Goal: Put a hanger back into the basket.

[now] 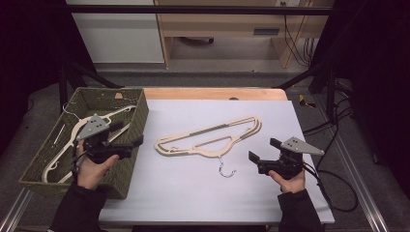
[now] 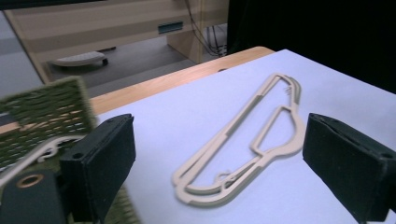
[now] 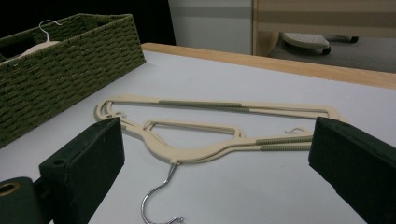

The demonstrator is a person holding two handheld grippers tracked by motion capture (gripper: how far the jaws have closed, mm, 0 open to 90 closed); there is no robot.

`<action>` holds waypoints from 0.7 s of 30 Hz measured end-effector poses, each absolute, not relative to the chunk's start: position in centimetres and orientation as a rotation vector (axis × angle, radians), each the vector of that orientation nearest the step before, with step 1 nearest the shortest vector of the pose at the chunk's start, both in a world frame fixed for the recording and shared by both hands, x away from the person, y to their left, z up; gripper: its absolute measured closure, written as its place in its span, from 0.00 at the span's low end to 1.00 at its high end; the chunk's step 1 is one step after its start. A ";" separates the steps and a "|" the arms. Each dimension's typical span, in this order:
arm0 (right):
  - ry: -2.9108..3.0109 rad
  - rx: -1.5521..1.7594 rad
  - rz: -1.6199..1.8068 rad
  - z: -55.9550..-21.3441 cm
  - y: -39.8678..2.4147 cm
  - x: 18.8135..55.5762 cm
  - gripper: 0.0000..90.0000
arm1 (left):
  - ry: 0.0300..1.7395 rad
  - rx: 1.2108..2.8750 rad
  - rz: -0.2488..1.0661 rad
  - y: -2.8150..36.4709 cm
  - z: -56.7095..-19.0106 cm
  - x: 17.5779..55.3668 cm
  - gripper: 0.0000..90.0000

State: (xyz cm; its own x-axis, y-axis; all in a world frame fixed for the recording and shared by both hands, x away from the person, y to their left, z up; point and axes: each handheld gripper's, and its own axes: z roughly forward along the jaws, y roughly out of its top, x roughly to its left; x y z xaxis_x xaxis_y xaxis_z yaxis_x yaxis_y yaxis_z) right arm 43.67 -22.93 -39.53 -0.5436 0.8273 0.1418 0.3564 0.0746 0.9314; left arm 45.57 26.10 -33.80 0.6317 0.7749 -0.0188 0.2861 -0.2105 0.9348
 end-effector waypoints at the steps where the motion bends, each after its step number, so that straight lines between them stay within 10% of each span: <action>1: 1.932 1.173 1.475 -39.5 -22.9 43.7 0.04 | 0.851 1.776 0.557 25.6 -33.9 45.5 0.10; 21: 2.057 1.179 1.390 -40.8 -18.7 44.9 0.13 | 0.736 1.869 0.426 20.4 -38.7 44.2 0.10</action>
